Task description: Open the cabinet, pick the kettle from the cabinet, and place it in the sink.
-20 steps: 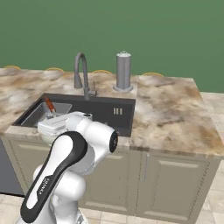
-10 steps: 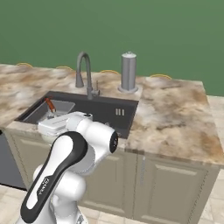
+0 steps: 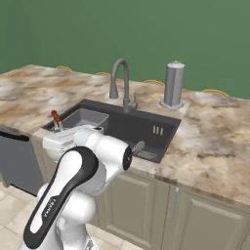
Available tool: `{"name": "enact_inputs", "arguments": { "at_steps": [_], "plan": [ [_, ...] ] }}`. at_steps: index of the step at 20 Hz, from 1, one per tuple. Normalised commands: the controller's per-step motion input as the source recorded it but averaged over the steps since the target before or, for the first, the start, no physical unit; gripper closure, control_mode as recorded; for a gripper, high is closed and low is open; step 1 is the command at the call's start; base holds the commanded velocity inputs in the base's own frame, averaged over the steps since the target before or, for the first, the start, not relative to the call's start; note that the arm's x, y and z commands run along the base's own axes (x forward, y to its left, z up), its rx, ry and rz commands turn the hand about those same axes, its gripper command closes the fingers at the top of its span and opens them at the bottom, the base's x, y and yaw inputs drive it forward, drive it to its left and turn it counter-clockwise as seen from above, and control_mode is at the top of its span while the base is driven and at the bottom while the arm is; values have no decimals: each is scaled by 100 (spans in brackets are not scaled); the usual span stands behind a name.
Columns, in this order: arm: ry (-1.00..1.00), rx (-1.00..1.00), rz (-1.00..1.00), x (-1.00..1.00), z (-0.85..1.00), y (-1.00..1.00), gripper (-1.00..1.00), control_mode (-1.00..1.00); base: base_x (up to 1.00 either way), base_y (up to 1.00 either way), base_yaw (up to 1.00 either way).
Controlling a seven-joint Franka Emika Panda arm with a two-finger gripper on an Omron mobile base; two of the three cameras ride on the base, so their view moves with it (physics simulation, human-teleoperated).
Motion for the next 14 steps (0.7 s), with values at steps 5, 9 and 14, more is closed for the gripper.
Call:
{"name": "enact_inputs", "arguments": {
  "at_steps": [5,9,14],
  "plan": [
    [0,0,0,0,0,0,100,100,13,-45,19],
    [0,0,0,0,0,0,100,100,12,-47,14],
    [0,0,0,0,0,0,100,100,23,-45,8]
  ]
}}
